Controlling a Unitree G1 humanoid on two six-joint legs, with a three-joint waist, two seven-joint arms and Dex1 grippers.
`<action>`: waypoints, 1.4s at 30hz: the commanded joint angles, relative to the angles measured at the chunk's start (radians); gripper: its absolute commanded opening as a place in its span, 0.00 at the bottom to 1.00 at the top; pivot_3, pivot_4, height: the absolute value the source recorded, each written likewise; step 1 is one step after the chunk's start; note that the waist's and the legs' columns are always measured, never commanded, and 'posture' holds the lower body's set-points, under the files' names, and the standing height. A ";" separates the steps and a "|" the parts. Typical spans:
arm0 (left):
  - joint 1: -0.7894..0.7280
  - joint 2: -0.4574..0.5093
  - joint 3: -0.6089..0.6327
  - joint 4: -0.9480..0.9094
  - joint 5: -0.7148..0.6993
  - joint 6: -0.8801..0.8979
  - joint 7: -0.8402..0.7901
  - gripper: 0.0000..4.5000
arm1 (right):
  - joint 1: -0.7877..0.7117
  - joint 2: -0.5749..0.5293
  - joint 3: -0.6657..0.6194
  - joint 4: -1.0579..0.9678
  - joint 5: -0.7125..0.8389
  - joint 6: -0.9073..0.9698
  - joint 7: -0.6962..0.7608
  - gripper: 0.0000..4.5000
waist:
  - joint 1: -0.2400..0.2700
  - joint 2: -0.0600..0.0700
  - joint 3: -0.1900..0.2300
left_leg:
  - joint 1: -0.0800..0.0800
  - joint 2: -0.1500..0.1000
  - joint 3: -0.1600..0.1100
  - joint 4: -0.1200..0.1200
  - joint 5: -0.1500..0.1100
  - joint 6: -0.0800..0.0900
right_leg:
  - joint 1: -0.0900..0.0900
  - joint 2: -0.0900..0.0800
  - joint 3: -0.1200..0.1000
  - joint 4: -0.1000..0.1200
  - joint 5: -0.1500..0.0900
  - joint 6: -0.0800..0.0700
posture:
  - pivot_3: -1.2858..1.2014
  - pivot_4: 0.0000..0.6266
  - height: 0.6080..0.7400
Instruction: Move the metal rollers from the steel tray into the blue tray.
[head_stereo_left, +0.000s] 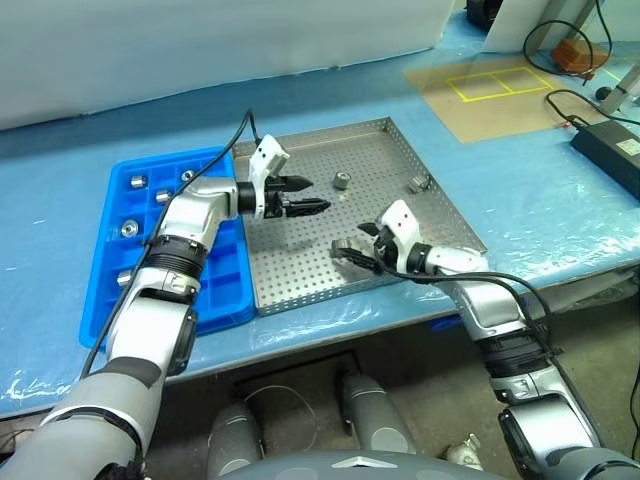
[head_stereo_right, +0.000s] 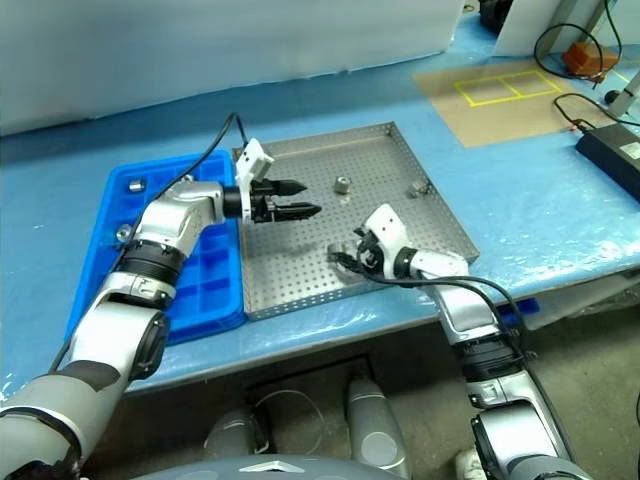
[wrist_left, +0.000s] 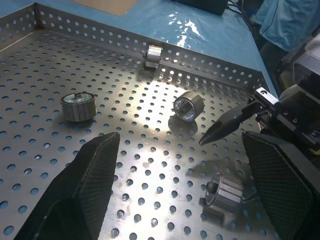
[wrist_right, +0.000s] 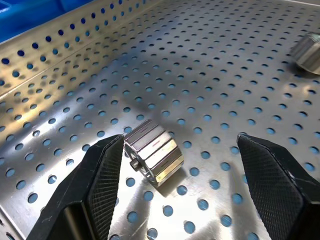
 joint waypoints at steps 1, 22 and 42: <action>0.035 0.039 -0.073 -0.115 0.004 -0.007 -0.122 0.92 | -0.010 0.025 -0.104 -0.073 0.103 0.048 -0.024 0.82 | -0.001 0.000 0.000 | 0.000 0.000 0.000 0.000 0.000 0.000 | 0.000 0.000 0.000 0.000 0.000 0.000 | 0.29 0.24 1.00; 0.002 -0.173 -0.211 0.243 0.226 -0.367 0.022 0.92 | 0.027 -0.048 -0.245 -0.287 0.326 0.229 -0.052 0.82 | -0.002 0.001 0.000 | 0.002 0.000 0.002 -0.001 0.000 0.000 | 0.001 0.000 0.001 -0.001 0.000 0.000 | 0.27 0.24 1.00; 0.009 -0.187 -0.199 0.333 0.287 -0.395 0.075 0.63 | 0.114 -0.136 -0.170 -0.378 0.317 0.219 -0.021 0.83 | -0.012 0.001 -0.001 | 0.002 -0.001 0.002 0.000 -0.002 -0.003 | 0.001 -0.001 0.001 -0.002 0.000 0.001 | 0.26 0.24 1.00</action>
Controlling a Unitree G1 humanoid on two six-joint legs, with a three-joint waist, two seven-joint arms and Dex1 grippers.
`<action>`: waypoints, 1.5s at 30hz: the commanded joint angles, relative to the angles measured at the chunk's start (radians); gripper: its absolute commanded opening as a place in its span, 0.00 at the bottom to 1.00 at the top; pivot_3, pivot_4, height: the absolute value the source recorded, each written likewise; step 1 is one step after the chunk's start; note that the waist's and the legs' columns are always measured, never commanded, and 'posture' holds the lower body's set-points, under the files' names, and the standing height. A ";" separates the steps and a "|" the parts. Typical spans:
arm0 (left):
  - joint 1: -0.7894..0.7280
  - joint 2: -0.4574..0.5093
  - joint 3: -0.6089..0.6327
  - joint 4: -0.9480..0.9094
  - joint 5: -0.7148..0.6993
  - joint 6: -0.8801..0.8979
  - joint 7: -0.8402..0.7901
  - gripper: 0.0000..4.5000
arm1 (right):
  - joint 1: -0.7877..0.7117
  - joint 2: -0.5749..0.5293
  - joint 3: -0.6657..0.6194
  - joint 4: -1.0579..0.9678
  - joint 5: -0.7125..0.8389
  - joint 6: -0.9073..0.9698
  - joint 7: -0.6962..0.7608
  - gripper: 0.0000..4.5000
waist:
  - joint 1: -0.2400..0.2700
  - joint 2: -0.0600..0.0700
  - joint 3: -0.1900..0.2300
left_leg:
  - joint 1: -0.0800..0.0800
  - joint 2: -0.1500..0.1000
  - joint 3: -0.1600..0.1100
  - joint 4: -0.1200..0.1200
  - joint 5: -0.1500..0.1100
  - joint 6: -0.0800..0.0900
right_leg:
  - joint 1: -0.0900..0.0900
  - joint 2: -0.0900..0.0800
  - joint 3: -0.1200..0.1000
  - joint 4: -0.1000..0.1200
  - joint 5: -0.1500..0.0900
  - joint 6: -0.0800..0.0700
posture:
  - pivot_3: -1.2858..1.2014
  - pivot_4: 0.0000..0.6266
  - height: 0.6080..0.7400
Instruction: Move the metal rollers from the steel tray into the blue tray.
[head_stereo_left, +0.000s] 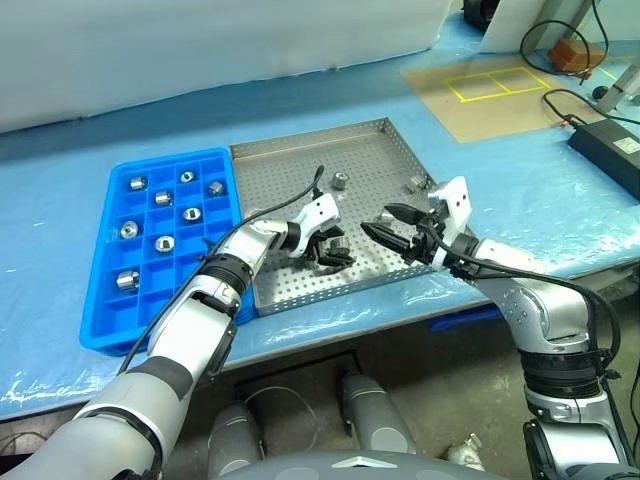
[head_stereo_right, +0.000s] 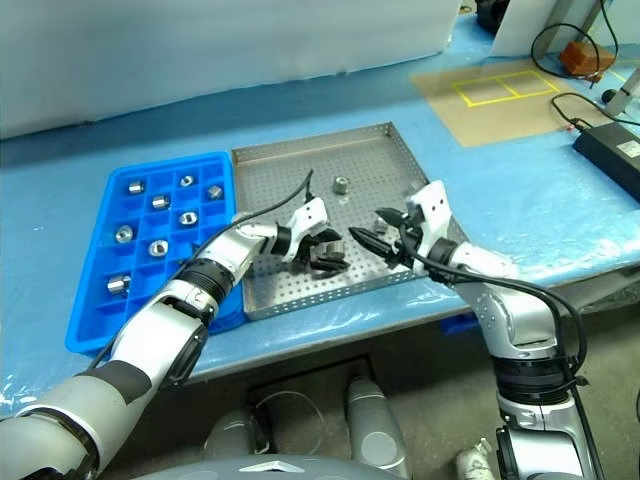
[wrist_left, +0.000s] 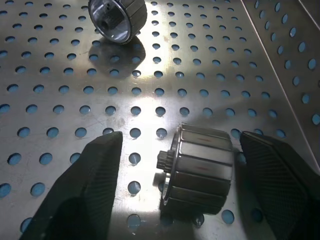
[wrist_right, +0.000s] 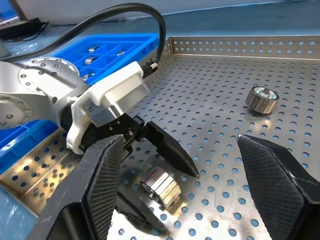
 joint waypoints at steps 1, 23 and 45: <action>0.021 0.003 -0.006 0.007 0.029 -0.026 0.031 0.56 | 0.046 -0.075 0.039 -0.080 -0.005 -0.022 0.079 0.83 | 0.001 0.000 0.000 | 0.000 0.000 0.000 0.000 0.000 0.000 | 0.000 0.000 0.000 0.000 0.000 0.000 | 0.26 0.24 1.00; 0.110 0.240 0.244 -0.733 -0.246 0.352 -0.001 0.29 | -0.018 -0.021 0.122 0.009 -0.043 -0.073 0.089 0.83 | -0.018 -0.001 0.000 | -0.003 0.001 0.001 -0.002 0.000 0.001 | -0.006 0.001 -0.001 0.001 -0.001 0.001 | 0.33 0.24 1.00; 0.885 0.630 0.653 -1.454 -0.478 0.578 0.129 0.29 | -0.446 0.223 0.354 0.462 -0.150 -0.262 0.443 0.83 | 0.240 -0.001 0.004 | 0.001 0.006 0.000 -0.010 0.009 -0.015 | -0.014 0.002 -0.003 0.019 -0.006 -0.007 | 0.52 0.24 1.00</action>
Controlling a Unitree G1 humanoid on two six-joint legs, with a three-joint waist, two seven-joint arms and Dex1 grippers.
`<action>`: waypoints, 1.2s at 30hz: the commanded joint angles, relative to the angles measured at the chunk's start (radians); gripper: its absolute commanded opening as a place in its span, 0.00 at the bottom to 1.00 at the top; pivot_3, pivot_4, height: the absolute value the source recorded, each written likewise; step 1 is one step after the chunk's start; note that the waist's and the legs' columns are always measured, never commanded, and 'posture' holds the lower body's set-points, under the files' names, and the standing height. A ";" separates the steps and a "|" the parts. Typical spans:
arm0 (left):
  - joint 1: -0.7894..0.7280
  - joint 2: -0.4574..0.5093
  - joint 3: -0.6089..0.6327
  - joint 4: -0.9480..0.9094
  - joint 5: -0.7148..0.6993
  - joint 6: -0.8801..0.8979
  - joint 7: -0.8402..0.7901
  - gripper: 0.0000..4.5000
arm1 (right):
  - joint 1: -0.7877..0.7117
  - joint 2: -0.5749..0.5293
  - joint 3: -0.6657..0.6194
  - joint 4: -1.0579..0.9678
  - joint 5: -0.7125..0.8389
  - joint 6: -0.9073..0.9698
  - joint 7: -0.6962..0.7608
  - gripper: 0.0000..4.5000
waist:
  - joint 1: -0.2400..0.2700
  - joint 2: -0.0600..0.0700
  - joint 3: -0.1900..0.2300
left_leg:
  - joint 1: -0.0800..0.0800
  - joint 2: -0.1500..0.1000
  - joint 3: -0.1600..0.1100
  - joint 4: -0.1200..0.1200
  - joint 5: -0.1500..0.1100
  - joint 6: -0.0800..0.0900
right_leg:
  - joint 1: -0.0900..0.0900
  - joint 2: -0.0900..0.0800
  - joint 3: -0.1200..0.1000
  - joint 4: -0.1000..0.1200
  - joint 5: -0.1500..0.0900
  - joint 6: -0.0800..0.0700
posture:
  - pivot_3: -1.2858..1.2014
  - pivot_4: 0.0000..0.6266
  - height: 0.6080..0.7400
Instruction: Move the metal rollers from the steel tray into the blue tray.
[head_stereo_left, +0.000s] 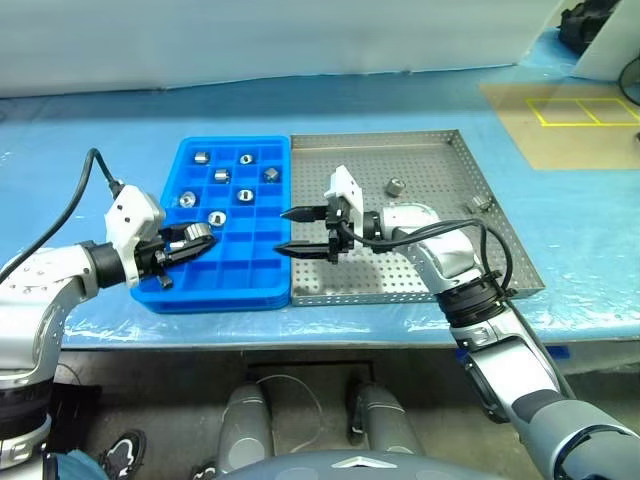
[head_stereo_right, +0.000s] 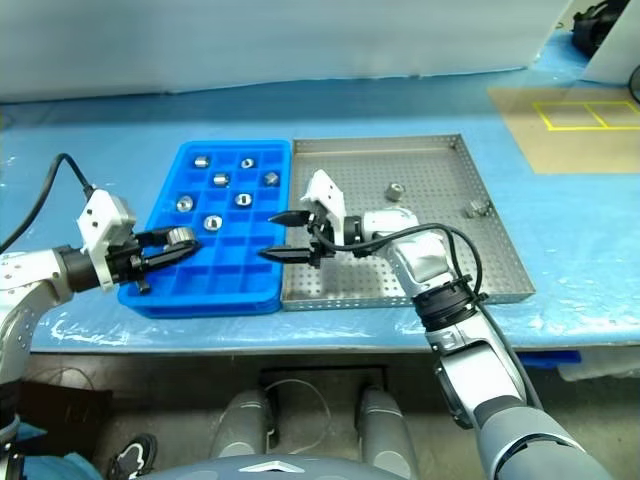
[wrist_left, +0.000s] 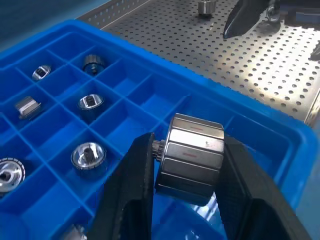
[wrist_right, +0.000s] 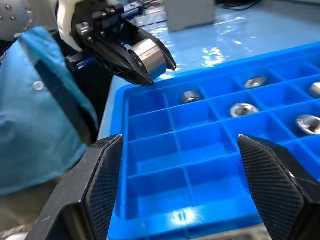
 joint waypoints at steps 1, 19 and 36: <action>0.070 0.012 0.041 -0.086 -0.019 -0.028 0.026 0.29 | -0.043 0.017 -0.009 0.018 -0.005 -0.039 0.031 0.83 | 0.006 0.000 0.000 | 0.000 0.000 0.000 0.000 0.001 -0.001 | 0.000 0.000 0.000 0.001 0.000 0.000 | 0.52 0.24 1.00; 0.171 0.009 -0.074 0.078 0.092 -0.164 0.126 0.37 | -0.049 0.026 -0.037 0.023 -0.036 -0.053 0.005 0.83 | 0.001 -0.001 -0.001 | 0.005 0.003 0.000 -0.007 0.005 -0.007 | -0.001 0.001 -0.001 0.003 0.000 0.000 | 0.51 0.24 1.00; -0.190 -0.083 -0.160 0.100 -0.019 -0.069 0.197 0.73 | -0.115 0.043 -0.156 0.164 -0.111 -0.124 -0.280 0.83 | -0.006 -0.002 -0.001 | 0.010 0.001 0.001 -0.003 0.007 -0.010 | -0.001 0.001 0.003 0.016 -0.001 0.000 | 0.47 0.24 1.00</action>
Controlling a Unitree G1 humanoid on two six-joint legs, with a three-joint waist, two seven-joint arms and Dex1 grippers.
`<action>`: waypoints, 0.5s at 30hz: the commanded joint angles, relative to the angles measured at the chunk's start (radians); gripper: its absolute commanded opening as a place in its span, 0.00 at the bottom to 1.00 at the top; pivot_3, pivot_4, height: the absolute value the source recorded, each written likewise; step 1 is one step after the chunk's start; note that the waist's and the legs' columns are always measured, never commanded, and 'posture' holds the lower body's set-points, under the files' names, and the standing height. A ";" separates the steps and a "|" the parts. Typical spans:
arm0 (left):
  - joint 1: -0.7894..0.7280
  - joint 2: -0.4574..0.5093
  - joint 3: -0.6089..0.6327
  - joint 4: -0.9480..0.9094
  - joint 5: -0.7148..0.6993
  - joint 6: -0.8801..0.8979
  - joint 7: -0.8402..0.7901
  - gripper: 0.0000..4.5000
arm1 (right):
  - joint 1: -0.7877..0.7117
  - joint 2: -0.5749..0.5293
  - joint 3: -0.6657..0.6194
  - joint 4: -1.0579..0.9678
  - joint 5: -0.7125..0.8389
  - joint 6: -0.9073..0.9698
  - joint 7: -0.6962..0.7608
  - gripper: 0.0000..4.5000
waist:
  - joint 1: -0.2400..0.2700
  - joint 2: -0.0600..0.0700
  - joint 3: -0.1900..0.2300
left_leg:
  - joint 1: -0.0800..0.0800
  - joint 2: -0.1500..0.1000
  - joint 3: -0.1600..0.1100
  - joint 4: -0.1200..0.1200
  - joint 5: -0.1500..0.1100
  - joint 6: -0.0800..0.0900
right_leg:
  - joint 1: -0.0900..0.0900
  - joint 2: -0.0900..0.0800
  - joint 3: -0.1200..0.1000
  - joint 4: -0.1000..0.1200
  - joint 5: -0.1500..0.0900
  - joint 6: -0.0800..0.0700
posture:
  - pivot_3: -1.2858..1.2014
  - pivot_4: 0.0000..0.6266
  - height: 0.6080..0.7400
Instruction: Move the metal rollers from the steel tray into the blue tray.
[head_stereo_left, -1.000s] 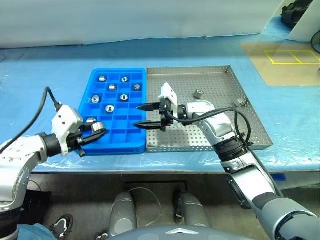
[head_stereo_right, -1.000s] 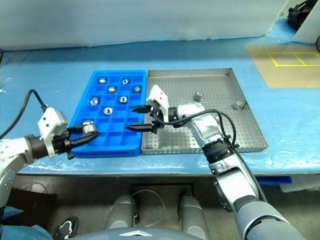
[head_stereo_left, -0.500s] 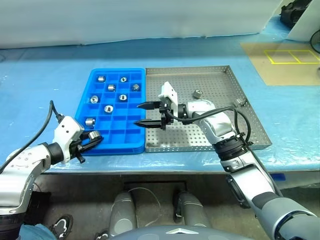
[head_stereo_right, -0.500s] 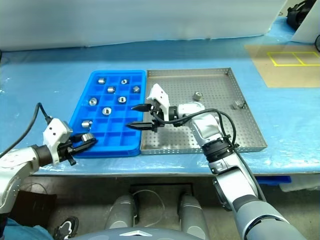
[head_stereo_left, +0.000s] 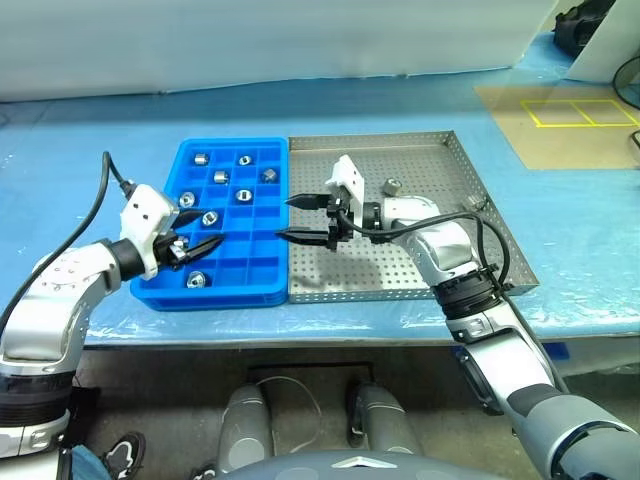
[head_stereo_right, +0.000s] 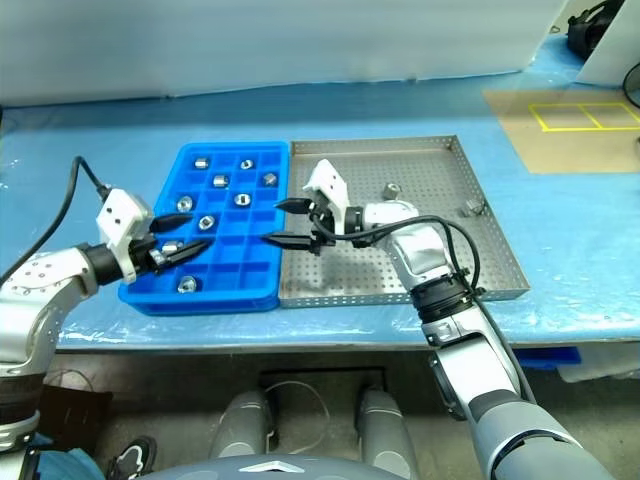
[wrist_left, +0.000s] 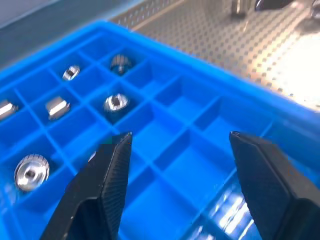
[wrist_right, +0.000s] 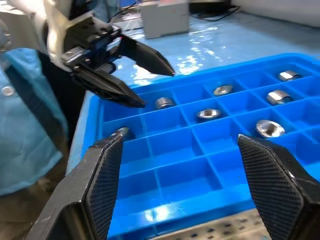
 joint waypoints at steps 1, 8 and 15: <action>-0.084 -0.033 -0.026 -0.053 -0.060 0.044 0.024 0.73 | -0.096 0.027 -0.095 0.137 -0.073 -0.081 -0.209 0.83 | -0.002 0.000 0.000 | 0.000 0.000 0.000 0.000 0.001 -0.002 | -0.001 0.000 0.000 0.001 0.000 0.000 | 0.47 0.24 1.00; -0.160 -0.089 -0.125 -0.014 -0.042 0.039 0.033 0.73 | -0.199 0.032 -0.179 0.410 -0.182 -0.218 -0.481 0.83 | -0.008 0.000 0.000 | 0.000 0.000 0.000 0.000 0.002 -0.003 | -0.001 0.000 0.000 0.001 0.000 0.000 | 0.45 0.24 1.00; -0.171 -0.107 -0.161 -0.002 -0.034 0.027 0.030 0.73 | -0.266 0.029 -0.218 0.657 -0.253 -0.336 -0.687 0.83 | -0.026 0.000 0.000 | -0.011 0.000 0.000 0.003 0.003 -0.004 | -0.010 0.000 0.000 0.001 0.000 -0.001 | 0.45 0.24 1.00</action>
